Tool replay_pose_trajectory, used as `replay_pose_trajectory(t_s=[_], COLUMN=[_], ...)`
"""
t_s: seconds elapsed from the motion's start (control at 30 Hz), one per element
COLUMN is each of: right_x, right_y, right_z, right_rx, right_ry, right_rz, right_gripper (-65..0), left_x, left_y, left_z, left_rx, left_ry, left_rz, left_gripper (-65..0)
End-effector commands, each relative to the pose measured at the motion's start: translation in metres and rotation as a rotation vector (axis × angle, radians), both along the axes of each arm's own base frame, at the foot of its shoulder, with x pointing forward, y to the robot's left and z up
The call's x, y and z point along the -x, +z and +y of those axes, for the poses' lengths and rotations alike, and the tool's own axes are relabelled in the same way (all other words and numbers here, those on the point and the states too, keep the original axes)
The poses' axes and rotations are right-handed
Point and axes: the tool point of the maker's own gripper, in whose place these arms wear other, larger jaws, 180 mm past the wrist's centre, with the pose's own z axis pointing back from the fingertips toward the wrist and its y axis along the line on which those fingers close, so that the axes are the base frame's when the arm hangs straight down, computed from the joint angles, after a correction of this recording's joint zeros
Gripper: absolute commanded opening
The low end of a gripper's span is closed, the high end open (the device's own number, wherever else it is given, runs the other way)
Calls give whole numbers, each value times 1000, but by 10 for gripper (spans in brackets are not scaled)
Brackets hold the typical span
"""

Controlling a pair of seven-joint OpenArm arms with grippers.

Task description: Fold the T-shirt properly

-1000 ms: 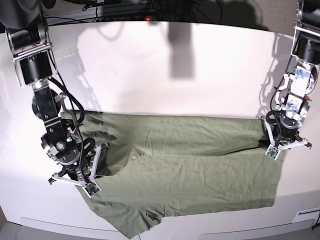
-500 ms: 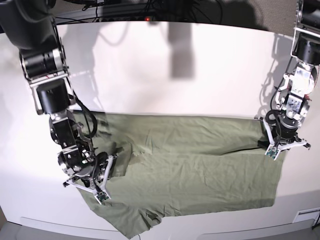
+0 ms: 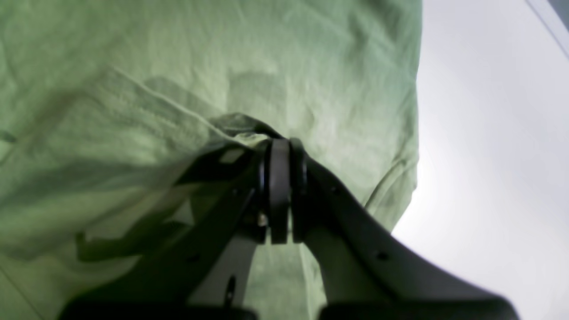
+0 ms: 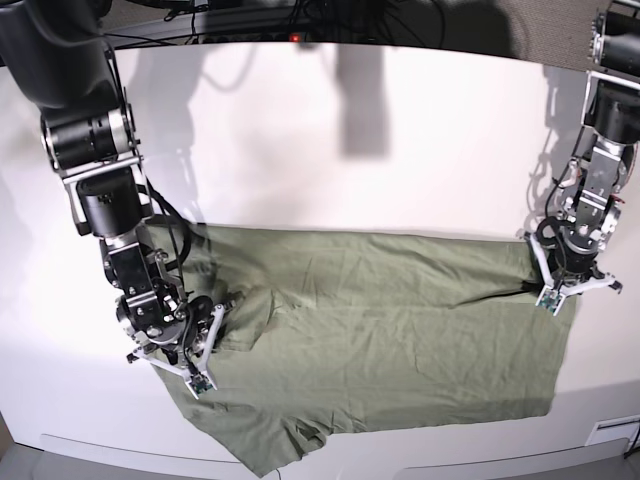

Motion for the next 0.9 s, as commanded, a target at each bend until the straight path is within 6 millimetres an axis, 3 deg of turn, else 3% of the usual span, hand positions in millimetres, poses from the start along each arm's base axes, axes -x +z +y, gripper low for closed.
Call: replay_pose_trajectory(t_s=[0.0, 0.4, 0.43, 0.53, 0.6, 0.87], right_x=[-22, -31, -33, -39, -42, -44], right_y=[32, 46, 50, 62, 67, 71], right_z=[-2, 7, 9, 14, 12, 12], right_rx=[-5, -37, -40, 14, 61, -37], right_ry=[3, 42, 54, 124, 141, 80], right_rz=[-90, -181, -202, -279, -307, -307], right_gripper=[-650, -650, -607, -325, -235, -226], left_x=[-16, -20, -20, -21, -21, -21], left_y=[24, 32, 32, 32, 32, 33], left_z=[5, -6, -6, -8, -7, -8], left_rx=[-11, 1, 2, 4, 4, 8], left_ry=[-1, -48, -49, -49, -49, -52], left_rz=[-75, -129, -129, -128, -129, -136], left_gripper=[-650, -650, -650, -650, -650, -650])
